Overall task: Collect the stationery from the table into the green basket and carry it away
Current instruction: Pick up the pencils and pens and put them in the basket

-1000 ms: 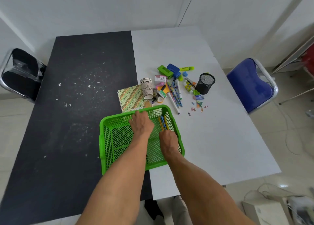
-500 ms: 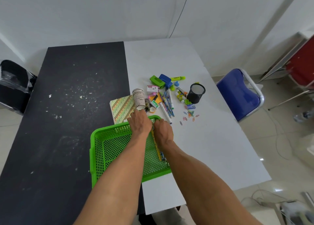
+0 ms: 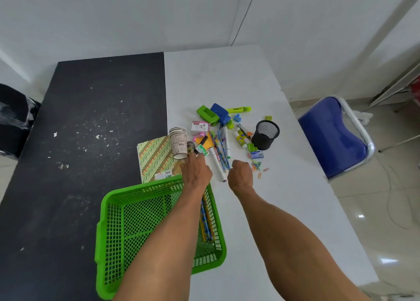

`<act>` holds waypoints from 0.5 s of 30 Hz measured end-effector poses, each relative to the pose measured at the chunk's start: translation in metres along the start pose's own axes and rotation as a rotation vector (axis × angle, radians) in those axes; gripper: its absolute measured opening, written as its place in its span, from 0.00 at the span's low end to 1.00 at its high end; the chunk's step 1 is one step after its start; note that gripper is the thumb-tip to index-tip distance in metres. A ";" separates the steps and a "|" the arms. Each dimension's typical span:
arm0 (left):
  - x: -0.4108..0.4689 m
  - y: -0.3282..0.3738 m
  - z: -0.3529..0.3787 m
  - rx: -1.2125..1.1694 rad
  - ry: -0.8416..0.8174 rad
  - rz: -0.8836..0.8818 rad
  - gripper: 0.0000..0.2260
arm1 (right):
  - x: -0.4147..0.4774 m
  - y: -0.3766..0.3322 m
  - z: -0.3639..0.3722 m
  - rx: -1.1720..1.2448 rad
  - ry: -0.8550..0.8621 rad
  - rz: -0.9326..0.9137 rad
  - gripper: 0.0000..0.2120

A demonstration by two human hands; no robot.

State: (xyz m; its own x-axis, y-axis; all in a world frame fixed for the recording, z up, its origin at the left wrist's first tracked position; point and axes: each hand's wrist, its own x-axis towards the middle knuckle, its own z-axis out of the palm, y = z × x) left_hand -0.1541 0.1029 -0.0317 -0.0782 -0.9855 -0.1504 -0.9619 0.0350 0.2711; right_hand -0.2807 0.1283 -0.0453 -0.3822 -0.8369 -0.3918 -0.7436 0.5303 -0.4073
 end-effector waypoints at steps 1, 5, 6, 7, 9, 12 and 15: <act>0.007 0.003 0.004 0.005 -0.002 -0.004 0.13 | 0.009 0.000 0.001 0.006 -0.016 0.008 0.09; 0.028 0.011 0.015 0.007 -0.006 -0.005 0.12 | 0.036 -0.002 0.008 0.023 -0.049 0.016 0.12; 0.033 0.012 0.018 0.010 -0.008 -0.009 0.11 | 0.044 -0.002 0.011 0.022 -0.058 0.017 0.12; 0.038 0.013 0.020 0.010 -0.010 -0.012 0.11 | 0.049 -0.002 0.013 0.013 -0.063 0.020 0.12; 0.043 0.014 0.024 0.008 -0.017 -0.020 0.12 | 0.055 0.000 0.014 -0.020 -0.066 0.021 0.12; 0.049 0.015 0.029 0.012 -0.012 -0.029 0.12 | 0.063 0.001 0.015 -0.073 -0.056 0.014 0.13; 0.049 0.015 0.032 0.022 -0.022 -0.034 0.12 | 0.065 0.001 0.012 -0.104 -0.059 0.005 0.14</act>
State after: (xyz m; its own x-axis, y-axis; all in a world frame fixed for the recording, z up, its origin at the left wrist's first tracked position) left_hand -0.1808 0.0607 -0.0648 -0.0510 -0.9824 -0.1799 -0.9697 0.0056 0.2443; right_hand -0.2995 0.0767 -0.0814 -0.3555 -0.8232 -0.4427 -0.7957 0.5150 -0.3187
